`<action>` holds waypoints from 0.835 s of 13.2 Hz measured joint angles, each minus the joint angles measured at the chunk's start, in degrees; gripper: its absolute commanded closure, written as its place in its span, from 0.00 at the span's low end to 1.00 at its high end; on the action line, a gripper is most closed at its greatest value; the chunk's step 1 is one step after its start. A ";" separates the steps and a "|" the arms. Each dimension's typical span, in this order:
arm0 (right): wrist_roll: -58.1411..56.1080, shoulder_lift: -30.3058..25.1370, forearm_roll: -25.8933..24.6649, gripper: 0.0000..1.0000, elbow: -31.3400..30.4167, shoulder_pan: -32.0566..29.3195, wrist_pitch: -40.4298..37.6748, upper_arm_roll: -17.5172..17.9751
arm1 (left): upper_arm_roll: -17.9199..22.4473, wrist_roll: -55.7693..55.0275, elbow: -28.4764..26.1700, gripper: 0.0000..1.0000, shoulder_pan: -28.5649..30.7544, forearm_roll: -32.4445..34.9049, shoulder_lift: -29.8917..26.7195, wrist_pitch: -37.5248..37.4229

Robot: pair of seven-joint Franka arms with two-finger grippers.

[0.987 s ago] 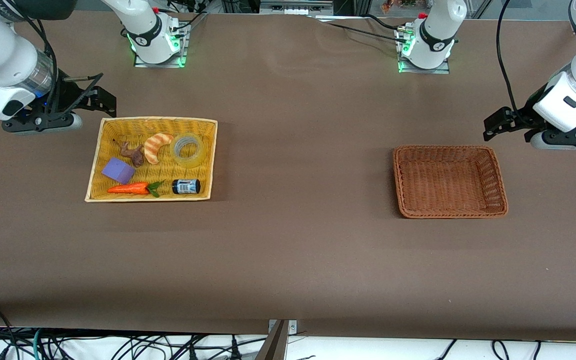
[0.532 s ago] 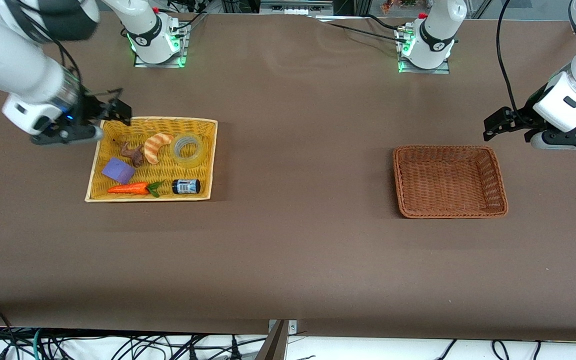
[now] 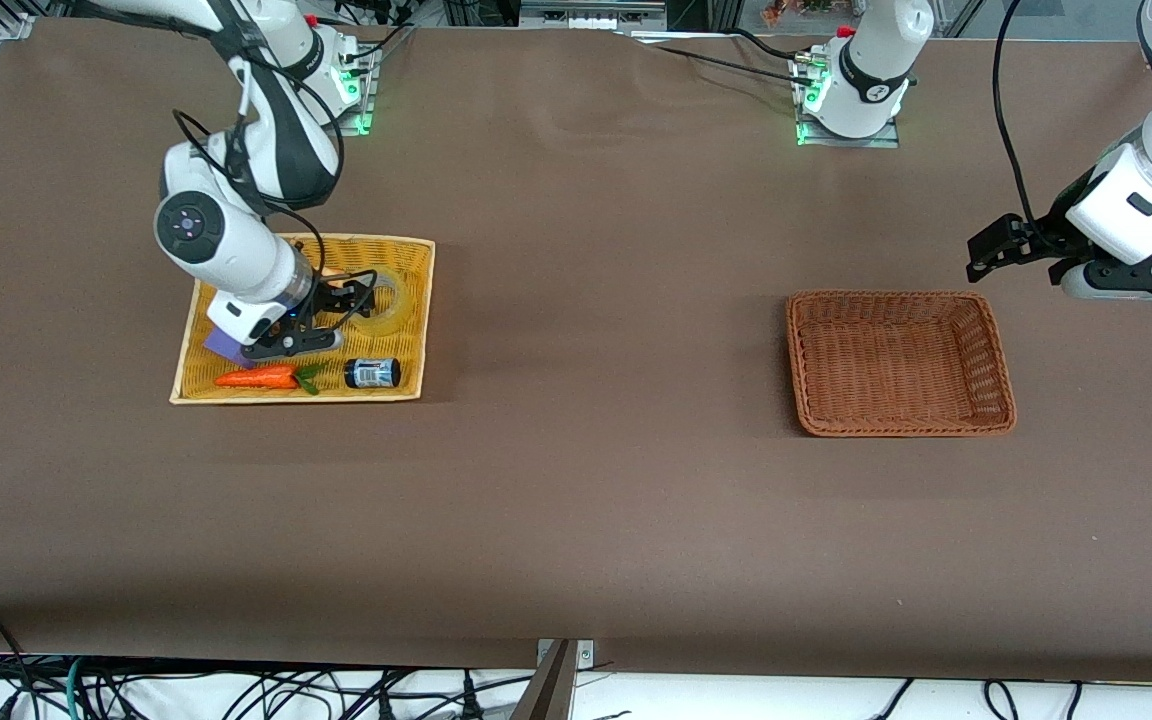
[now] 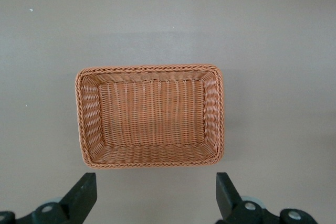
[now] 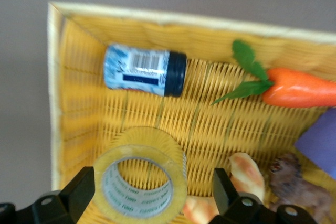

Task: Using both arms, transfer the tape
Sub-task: 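Reach the right gripper down to the tape roll and grasp it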

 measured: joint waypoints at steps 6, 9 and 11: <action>-0.12 0.77 -0.02 0.10 -7.24 -0.01 5.40 0.00 | 0.00 0.00 0.00 0.00 0.00 0.00 0.00 0.00; -1.19 0.79 -0.02 0.80 -10.69 -0.02 9.92 0.00 | 0.00 0.00 0.01 0.00 0.00 0.00 0.01 0.00; -1.85 0.79 -0.04 1.00 -12.01 -0.04 11.51 0.00 | 0.00 0.00 0.01 0.00 0.00 0.00 0.01 0.00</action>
